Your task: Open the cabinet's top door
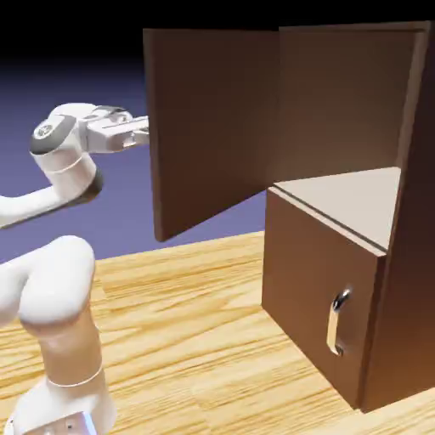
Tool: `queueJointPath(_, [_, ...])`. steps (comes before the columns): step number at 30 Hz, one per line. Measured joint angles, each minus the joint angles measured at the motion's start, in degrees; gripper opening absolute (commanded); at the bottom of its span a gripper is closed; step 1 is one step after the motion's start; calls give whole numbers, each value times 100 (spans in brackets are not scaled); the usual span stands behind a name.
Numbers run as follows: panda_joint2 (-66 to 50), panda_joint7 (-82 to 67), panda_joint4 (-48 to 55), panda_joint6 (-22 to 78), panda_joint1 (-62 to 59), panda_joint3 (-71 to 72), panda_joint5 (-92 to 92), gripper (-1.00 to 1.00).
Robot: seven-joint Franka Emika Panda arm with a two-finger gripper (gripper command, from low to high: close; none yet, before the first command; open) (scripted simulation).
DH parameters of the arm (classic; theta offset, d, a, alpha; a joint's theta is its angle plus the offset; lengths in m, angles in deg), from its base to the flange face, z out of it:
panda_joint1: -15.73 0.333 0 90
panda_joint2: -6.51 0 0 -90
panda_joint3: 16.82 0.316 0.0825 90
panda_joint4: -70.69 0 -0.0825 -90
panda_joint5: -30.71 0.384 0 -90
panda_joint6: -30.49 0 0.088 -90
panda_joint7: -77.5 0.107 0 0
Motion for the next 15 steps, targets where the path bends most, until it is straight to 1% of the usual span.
queueJointPath(7, [4, -149, 1416, 1668, -879, 839, 685, -100])
queueJointPath(15, [22, -417, 3076, 3216, -2129, 1199, 1039, -100])
